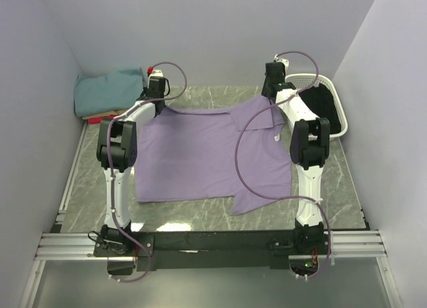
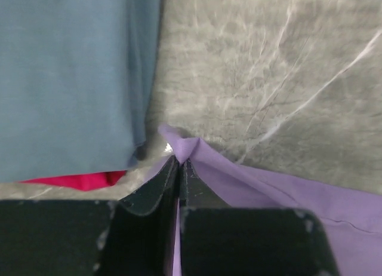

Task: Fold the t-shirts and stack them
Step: Flatten the tshirt out

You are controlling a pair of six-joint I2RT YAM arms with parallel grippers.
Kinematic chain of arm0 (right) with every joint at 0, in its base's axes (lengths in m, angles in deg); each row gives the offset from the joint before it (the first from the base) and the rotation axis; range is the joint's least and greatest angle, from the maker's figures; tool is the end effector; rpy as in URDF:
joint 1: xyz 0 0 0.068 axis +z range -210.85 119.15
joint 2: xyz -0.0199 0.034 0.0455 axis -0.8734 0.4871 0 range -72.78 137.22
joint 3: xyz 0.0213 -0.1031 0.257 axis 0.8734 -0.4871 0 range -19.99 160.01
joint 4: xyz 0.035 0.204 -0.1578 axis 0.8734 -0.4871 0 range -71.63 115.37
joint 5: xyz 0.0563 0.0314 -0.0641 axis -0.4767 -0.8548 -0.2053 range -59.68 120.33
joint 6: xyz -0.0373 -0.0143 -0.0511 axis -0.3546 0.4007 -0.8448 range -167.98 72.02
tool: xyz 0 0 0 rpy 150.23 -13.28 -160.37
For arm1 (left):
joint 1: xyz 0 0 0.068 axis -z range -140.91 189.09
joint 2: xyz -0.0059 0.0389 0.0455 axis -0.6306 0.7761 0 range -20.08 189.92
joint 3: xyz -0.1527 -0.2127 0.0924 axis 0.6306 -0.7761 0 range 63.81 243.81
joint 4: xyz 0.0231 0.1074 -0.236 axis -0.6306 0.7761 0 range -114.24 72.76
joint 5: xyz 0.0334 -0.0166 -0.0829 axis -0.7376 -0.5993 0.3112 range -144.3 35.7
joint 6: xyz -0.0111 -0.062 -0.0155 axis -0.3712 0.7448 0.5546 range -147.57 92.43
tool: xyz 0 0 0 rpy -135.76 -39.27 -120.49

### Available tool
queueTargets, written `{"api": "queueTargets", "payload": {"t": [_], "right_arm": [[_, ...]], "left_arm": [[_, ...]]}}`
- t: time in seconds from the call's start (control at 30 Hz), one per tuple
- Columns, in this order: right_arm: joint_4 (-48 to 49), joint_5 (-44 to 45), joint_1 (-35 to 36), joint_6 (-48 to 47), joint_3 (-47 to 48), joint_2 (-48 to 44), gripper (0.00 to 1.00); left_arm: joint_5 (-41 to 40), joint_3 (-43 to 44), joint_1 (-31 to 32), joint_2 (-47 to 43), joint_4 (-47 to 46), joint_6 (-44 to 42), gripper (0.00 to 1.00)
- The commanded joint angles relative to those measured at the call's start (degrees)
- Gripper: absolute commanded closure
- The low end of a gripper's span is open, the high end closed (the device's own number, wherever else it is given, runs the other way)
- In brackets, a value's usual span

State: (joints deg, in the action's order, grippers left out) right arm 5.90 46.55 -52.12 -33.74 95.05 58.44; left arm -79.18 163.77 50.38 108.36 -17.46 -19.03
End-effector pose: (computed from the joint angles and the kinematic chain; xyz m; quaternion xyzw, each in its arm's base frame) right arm 0.5436 0.0692 0.2342 0.1068 0.8766 -0.0330 0.4682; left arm 0.5220 -0.0824 0.1915 -0.0782 0.8693 0.1112 0.4752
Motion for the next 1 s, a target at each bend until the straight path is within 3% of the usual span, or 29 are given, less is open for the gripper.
{"api": "queueTargets", "payload": {"t": [0.0, 0.13, 0.27, 0.33, 0.37, 0.4, 0.5, 0.53, 0.57, 0.63, 0.7, 0.83, 0.97], "right_arm": [[-1.8, 0.3, -1.5, 1.5, 5.4, 1.5, 1.0], [-3.8, -1.4, -2.2, 2.0, 8.6, 3.2, 1.0], [-4.1, -2.5, -2.7, 2.5, 9.1, 3.7, 1.0], [-4.7, -2.9, -2.9, 2.5, 9.9, 4.0, 1.0], [-4.9, -3.2, -2.9, 2.5, 10.3, 4.4, 1.0], [-5.3, -4.0, -3.1, 2.3, 10.6, 4.6, 1.0], [-5.4, -4.4, -3.0, 2.3, 11.1, 4.7, 0.8], [-5.2, -4.5, -3.0, 2.2, 10.8, 4.7, 0.65], [-5.0, -4.6, -3.0, 2.2, 10.5, 4.3, 0.63], [-3.8, -5.0, -3.1, 2.2, 8.5, 3.6, 0.54], [-2.7, -5.6, -3.0, 2.3, 7.4, 2.5, 0.53], [-1.5, -8.8, -3.1, 2.6, 3.6, 0.5, 0.53], [-1.6, -11.8, -3.1, 3.1, 2.2, -1.3, 0.53]], "left_arm": [[1.9, 5.9, 0.0, 4.3, 2.3, -1.1, 0.94], [3.7, 13.6, 0.0, 9.2, 7.4, -1.9, 0.96], [2.7, 14.3, 0.0, 9.7, 7.2, -1.7, 0.94], [2.9, 11.8, 0.0, 8.3, 5.4, -1.9, 0.86], [2.6, 11.7, 0.0, 8.3, 5.8, -1.9, 0.64], [1.9, 12.8, 0.0, 8.8, 6.6, -2.0, 0.51], [-0.1, 12.9, 0.0, 8.8, 7.9, -2.5, 0.29], [-0.3, 12.3, 0.0, 8.3, 6.7, -2.5, 0.23], [-0.6, 11.5, -0.1, 7.9, 6.1, -3.1, 0.15], [-1.3, 9.8, -0.1, 6.7, 4.8, -3.5, 0.1], [-1.7, 10.1, -0.1, 6.6, 4.0, -4.1, 0.01], [0.1, 13.5, -0.4, 8.9, 4.4, -5.3, 0.01], [10.2, 18.1, -2.3, 11.9, 7.0, -3.5, 0.01]]}}
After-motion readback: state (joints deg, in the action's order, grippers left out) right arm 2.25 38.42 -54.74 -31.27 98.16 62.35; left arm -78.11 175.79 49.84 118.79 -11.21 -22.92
